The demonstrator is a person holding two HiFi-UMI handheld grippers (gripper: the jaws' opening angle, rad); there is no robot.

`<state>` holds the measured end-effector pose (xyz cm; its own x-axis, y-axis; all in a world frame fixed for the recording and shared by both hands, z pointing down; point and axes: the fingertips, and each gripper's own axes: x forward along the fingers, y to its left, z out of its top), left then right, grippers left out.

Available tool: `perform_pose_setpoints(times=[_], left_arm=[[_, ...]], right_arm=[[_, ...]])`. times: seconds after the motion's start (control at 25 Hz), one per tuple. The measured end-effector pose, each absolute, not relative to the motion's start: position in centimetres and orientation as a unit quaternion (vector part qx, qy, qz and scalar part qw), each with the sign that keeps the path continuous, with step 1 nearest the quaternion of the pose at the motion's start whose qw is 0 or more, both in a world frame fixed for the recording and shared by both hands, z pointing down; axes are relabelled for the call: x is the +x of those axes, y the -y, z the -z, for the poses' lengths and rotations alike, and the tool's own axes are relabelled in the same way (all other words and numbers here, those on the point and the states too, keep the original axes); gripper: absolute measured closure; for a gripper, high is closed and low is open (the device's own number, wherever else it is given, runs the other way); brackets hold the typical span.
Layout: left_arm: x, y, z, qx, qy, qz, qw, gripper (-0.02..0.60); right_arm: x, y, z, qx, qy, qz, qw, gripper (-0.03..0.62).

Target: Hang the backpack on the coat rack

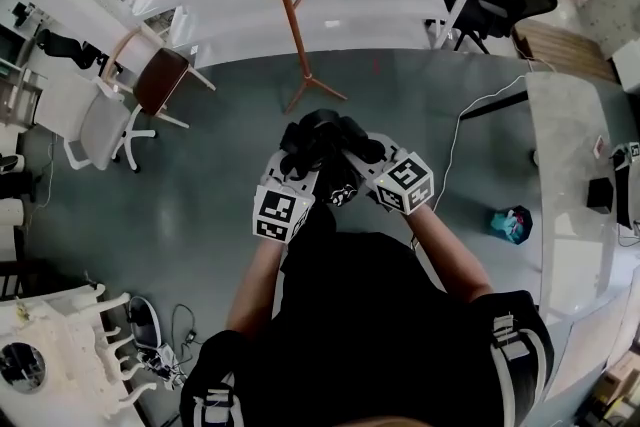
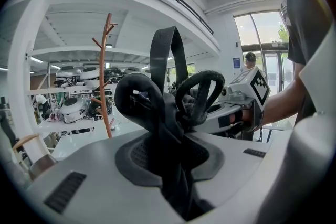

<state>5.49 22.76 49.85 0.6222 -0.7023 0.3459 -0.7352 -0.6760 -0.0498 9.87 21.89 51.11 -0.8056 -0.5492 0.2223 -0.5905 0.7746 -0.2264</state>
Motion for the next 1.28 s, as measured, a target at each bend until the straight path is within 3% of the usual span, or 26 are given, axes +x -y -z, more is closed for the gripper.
perform_pose_setpoints(times=[1.28], left_arm=[[-7.7, -3.6, -51.1, 0.905, 0.378, -0.186, 0.06, 0.489]], right_arm=[[-3.5, -3.2, -52.3, 0.322, 0.931, -0.14, 0.097, 0.516]])
